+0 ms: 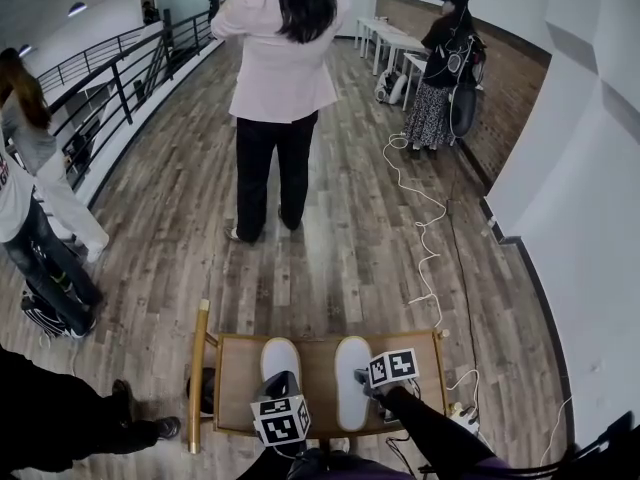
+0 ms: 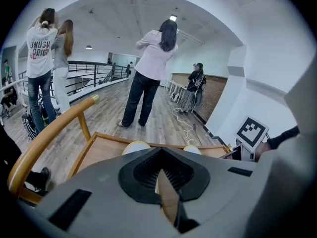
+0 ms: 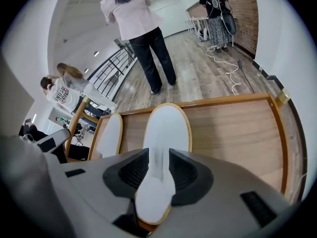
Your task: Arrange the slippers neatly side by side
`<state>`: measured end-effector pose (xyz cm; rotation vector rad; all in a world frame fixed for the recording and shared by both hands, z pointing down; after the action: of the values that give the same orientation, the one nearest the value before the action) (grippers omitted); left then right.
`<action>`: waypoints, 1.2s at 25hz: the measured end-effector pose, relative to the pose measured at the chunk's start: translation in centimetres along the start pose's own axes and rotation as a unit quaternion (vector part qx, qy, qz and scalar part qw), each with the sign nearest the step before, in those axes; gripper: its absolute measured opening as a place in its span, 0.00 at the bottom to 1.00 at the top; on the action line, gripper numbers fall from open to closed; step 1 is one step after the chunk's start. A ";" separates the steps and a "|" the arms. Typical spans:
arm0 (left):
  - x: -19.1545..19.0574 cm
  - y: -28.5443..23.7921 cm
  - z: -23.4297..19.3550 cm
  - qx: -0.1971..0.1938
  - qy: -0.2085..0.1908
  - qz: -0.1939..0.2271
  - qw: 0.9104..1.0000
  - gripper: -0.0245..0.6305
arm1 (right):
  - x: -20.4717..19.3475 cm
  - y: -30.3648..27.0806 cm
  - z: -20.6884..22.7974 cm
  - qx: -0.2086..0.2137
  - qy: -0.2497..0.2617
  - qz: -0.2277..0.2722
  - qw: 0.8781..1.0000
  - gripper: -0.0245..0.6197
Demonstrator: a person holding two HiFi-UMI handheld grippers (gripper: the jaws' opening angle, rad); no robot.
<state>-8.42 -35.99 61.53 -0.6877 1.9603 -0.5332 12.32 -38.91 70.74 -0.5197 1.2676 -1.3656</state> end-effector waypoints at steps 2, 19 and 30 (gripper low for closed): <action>0.0 -0.1 0.4 -0.003 -0.002 -0.001 1.000 0.04 | 0.2 0.6 0.3 -0.015 -0.003 0.007 1.000 0.20; -0.6 2.9 -4.8 0.043 0.037 0.016 0.998 0.04 | 5.6 -4.4 -15.4 0.112 0.131 -0.001 0.985 0.20; 0.3 4.3 -8.5 0.066 0.061 0.029 0.995 0.04 | 4.5 -9.2 -16.8 0.036 0.176 -0.067 0.981 0.20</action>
<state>-17.12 -32.29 62.44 -0.5231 2.0315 -0.6762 -7.33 -38.69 71.85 -0.3244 1.4805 -1.6628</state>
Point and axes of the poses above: the fingertips, and each gripper's own axes: y backward along the fingers, z to its right, x out of its top, the point moved 3 cm from there along y, backward along the fingers, and after that the axes turned 14 degrees about y, right-handed, at the moved point
